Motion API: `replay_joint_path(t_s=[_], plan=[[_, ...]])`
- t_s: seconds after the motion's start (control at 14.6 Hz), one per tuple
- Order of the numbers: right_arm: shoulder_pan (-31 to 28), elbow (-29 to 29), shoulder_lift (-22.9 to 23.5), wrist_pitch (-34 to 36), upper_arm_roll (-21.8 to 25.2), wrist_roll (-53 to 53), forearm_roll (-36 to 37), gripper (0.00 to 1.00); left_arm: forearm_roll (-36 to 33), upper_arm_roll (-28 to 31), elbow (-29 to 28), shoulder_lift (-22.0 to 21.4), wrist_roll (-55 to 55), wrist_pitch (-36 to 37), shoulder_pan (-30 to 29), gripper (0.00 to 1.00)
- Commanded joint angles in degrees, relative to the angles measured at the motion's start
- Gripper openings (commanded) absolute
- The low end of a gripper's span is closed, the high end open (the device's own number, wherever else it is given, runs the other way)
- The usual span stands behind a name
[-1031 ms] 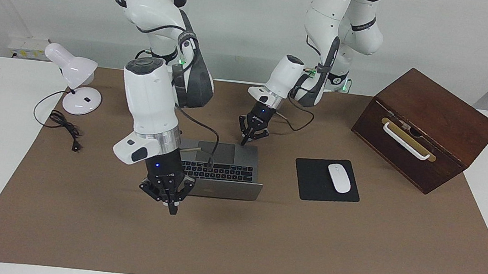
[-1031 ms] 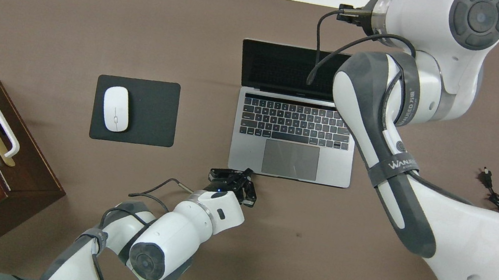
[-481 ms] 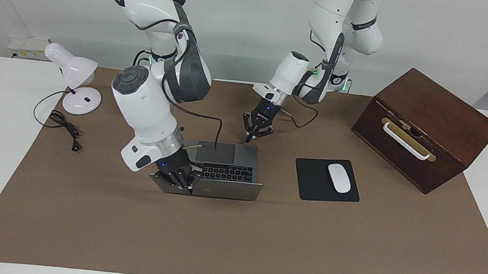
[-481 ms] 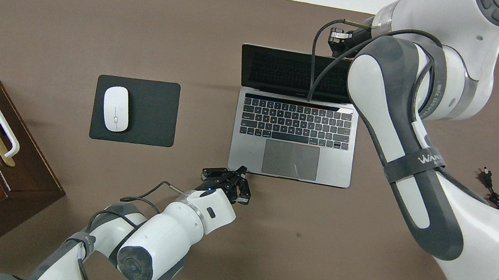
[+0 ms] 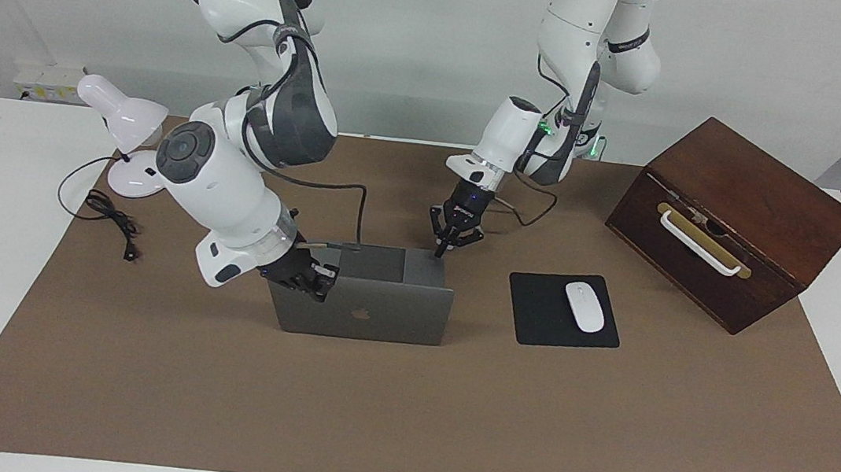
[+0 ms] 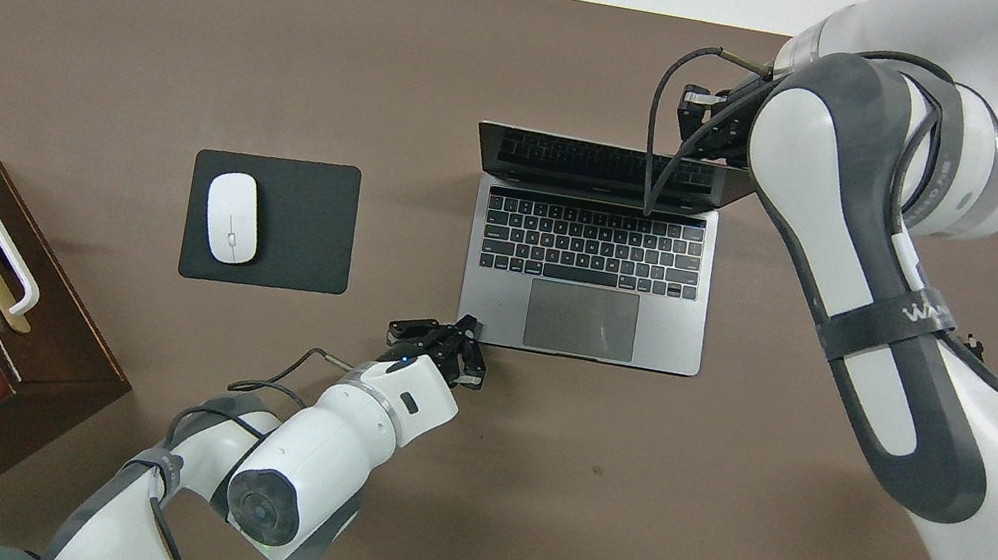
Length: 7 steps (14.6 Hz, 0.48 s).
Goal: Close laptop with both arms
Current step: 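Push the laptop screen down toward the keyboard with the right gripper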
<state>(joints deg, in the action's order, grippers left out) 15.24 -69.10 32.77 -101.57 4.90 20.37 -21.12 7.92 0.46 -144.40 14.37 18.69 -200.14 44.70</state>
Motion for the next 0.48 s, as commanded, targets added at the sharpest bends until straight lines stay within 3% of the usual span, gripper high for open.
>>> replay_joint_path(t_s=[0.0,0.41], plan=[[-0.56,-2.79,-2.01,2.33,-0.41,2.13,-0.85,0.0,1.13,0.06,1.49,1.89,-0.49,-0.6,1.17,0.0],[-1.18,-7.26,-4.38,4.01,-0.41,2.3,-0.67,0.0,1.05,0.15,1.49,1.89,-0.58,-0.6,1.17,0.0]])
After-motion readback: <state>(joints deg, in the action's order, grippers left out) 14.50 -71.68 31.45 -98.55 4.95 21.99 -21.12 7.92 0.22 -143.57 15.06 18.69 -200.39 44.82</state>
